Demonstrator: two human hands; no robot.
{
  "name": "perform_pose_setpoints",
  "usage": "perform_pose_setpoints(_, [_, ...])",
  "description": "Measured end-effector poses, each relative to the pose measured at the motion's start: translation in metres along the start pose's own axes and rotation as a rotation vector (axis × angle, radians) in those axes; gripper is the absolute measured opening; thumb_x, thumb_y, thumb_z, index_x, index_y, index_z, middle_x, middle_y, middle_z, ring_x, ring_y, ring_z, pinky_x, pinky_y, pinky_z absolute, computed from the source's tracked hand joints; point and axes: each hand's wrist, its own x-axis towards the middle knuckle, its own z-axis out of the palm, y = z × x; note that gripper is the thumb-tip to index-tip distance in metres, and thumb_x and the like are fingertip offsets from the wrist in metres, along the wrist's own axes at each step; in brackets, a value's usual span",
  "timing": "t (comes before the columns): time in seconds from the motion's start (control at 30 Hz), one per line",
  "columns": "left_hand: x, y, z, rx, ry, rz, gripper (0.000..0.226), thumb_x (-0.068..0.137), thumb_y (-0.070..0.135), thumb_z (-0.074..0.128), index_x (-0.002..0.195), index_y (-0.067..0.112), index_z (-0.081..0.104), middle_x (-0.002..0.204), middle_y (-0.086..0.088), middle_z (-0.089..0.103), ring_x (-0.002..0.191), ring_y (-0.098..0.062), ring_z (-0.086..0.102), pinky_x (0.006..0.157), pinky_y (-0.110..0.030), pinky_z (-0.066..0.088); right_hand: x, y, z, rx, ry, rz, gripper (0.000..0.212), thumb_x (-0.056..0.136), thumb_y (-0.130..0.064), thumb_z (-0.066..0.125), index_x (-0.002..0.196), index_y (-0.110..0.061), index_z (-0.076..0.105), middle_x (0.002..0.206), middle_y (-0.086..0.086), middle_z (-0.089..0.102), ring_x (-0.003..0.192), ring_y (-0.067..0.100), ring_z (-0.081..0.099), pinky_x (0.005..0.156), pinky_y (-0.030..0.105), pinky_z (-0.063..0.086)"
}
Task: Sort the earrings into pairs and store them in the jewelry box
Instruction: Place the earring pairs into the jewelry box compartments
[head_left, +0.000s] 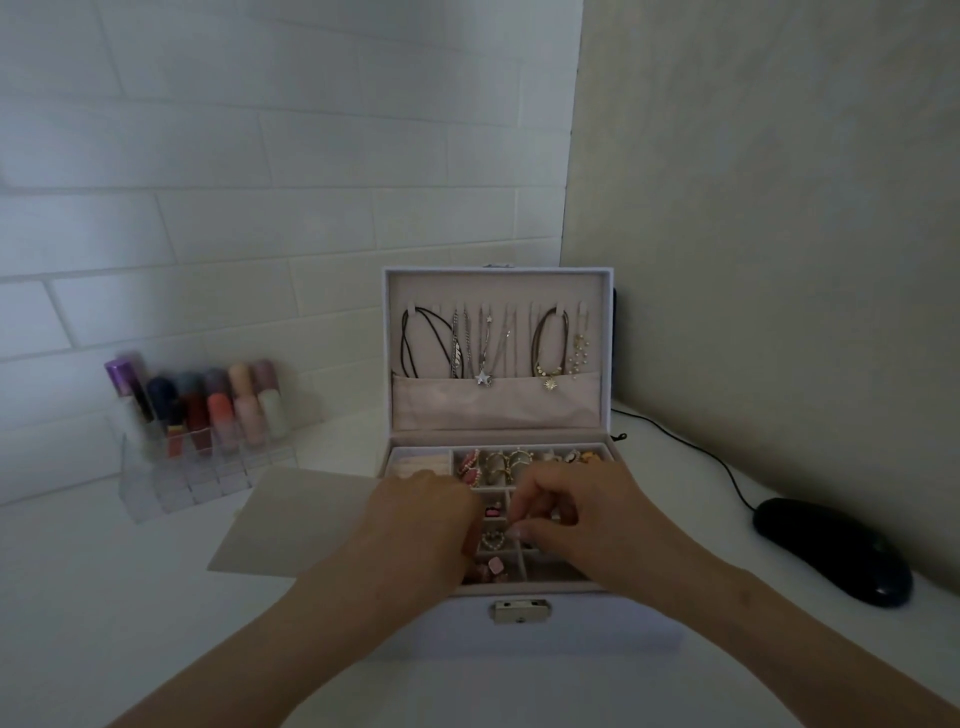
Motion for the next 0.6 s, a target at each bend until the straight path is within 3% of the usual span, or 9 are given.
perform_pose_setpoints(0.37, [-0.013,-0.013,-0.008,-0.179,0.134,0.011,0.012,0.088,0.030,0.055,0.099,0.031,0.059,0.104,0.011,0.054,0.105,-0.011,0.051,0.081,-0.024,0.038,-0.003,-0.008,0.001,-0.013,0.002,-0.020,0.032,0.077,-0.022,0.072,0.064,-0.042,0.052,0.067,-0.032,0.055,0.063,-0.003,0.051,0.057,0.011,0.035])
perform_pose_setpoints(0.5, [-0.033,-0.017,-0.013,-0.294,0.205,0.030,0.004,0.086,0.037,0.058,0.087,0.035,0.055,0.088,0.016,0.049,0.085,-0.001,0.047,0.071,-0.017,0.035,-0.010,-0.023,0.002,-0.002,-0.022,-0.053,0.020,0.080,-0.021,0.069,0.072,-0.036,0.060,0.062,-0.030,0.055,0.062,-0.005,0.052,0.056,0.010,0.036])
perform_pose_setpoints(0.6, [-0.058,-0.023,-0.018,-0.349,0.212,0.029,0.016,0.085,0.039,0.058,0.076,0.039,0.045,0.076,0.019,0.048,0.067,0.004,0.043,0.064,-0.012,0.035,-0.020,-0.039,0.006,-0.001,-0.051,-0.088,0.007,0.082,-0.021,0.066,0.082,-0.027,0.068,0.057,-0.019,0.053,0.060,-0.005,0.051,0.057,0.009,0.036])
